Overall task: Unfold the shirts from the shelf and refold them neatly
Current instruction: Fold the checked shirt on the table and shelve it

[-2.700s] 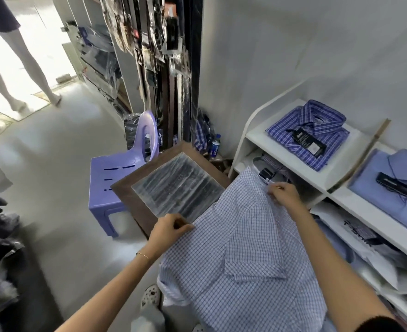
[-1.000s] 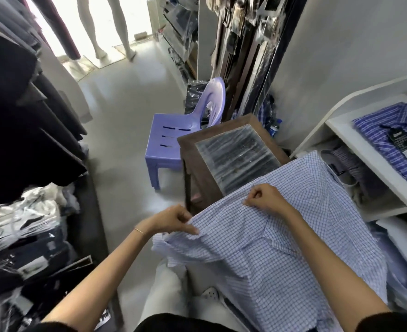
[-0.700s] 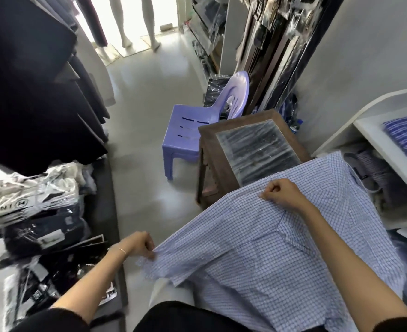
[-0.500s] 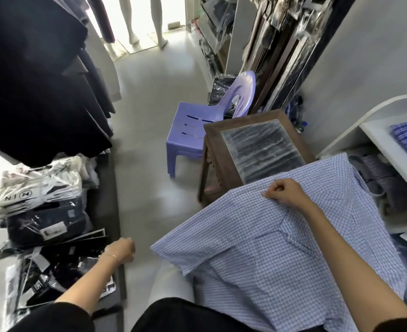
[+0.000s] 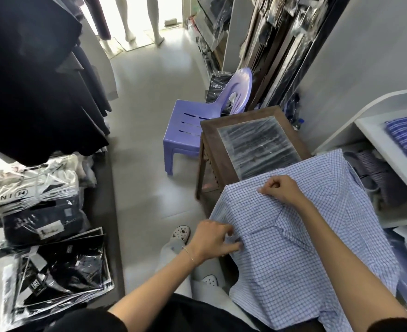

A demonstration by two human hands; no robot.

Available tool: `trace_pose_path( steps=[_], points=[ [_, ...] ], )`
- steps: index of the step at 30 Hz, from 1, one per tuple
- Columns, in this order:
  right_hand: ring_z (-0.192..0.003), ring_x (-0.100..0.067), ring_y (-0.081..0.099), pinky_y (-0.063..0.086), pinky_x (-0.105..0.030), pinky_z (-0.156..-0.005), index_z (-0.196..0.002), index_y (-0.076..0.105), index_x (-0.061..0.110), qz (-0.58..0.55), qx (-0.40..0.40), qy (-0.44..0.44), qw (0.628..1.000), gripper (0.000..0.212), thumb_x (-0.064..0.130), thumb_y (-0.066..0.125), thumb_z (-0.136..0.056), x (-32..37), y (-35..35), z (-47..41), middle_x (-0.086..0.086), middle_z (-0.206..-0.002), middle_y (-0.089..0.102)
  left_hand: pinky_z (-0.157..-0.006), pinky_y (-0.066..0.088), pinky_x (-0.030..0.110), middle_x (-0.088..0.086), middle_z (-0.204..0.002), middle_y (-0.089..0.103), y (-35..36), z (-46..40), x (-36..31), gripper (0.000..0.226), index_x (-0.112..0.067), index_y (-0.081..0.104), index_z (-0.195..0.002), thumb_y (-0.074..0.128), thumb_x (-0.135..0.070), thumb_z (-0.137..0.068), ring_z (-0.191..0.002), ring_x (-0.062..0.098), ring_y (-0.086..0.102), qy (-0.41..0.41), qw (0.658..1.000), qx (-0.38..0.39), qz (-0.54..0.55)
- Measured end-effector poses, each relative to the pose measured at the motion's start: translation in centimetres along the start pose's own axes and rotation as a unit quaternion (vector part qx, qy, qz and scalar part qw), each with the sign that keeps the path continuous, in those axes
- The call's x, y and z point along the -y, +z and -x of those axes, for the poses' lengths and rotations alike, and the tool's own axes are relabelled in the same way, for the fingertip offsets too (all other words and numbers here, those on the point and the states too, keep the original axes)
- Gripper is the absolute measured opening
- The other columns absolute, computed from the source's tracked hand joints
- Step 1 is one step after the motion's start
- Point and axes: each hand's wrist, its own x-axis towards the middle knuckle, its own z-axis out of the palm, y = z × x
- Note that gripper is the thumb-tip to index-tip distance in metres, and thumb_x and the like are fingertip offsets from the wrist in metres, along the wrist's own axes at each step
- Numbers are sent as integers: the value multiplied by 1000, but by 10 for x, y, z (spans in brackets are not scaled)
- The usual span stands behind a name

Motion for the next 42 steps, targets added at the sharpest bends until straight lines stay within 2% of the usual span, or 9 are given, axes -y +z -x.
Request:
trace_pose_path(
  steps=[4,11,15,20,23,27,34,37,42],
  points=[
    [-65,-11,55,41,-17,-59,-75,69,4,-8,-3,1,1000,28,28,82,-72,2,-1,3,1,-64,60,-46,41,19,-6,-54,60,6,-2,-11,28,-21,53,-63,49,-39,-83,-44,13,53,45,997,-56,0],
    [-73,-14,63,52,-26,-70,-77,71,10,-80,19,13,997,11,20,75,-80,3,-17,13,-2,-75,68,-47,47,29,-5,-49,48,-18,-5,6,38,-21,45,-55,39,-42,-86,-41,14,40,91,995,-40,-18],
    [-71,-17,59,45,-24,-62,-86,67,-1,-110,-167,57,978,23,22,70,-86,-21,-50,32,-7,-78,66,-56,36,21,-8,-58,50,-43,-33,-7,27,-21,49,-62,58,-28,-86,-52,6,37,145,978,-152,19],
    [-89,-25,55,39,-30,-73,-100,54,4,-142,-348,167,912,29,22,70,-85,-74,-74,78,-8,-94,57,-85,45,33,-1,-109,65,-27,-74,-47,29,-18,66,-107,59,-40,-89,-98,17,59,241,959,-148,33],
    [-76,-25,59,47,-33,-65,-85,55,5,-156,-291,237,914,34,33,74,-79,-97,-68,95,-9,-84,60,-102,42,43,5,-126,63,1,-88,-74,51,-12,63,-122,55,-48,-86,-118,23,57,325,943,-72,-11],
    [-48,-16,41,28,-28,-50,-54,43,13,-131,-221,232,938,44,27,75,-79,-107,-53,111,-6,-53,44,-91,52,42,10,-118,68,23,-91,-102,56,-5,67,-114,47,-46,-83,-110,27,64,368,929,4,-40],
    [-41,-12,34,27,-26,-48,-46,36,17,-124,-231,223,939,52,24,71,-83,-115,-46,125,2,-44,36,-86,55,29,3,-106,73,28,-90,-109,38,-10,74,-101,44,-24,-83,-99,18,69,400,912,-48,-83],
    [-41,-11,36,29,-24,-49,-44,38,17,-168,-223,225,934,53,29,72,-82,-114,-50,127,3,-43,38,-67,58,33,3,-92,72,21,-90,-116,31,-11,71,-92,44,-24,-87,-82,19,69,358,933,-5,-28],
    [-45,-9,42,32,-19,-42,-57,59,12,-305,-247,157,906,38,33,66,-88,-84,-70,132,0,-51,53,-66,44,15,-3,-82,65,-13,-96,-129,20,-12,64,-94,48,-24,-96,-72,8,58,121,946,-13,300]
  ],
)
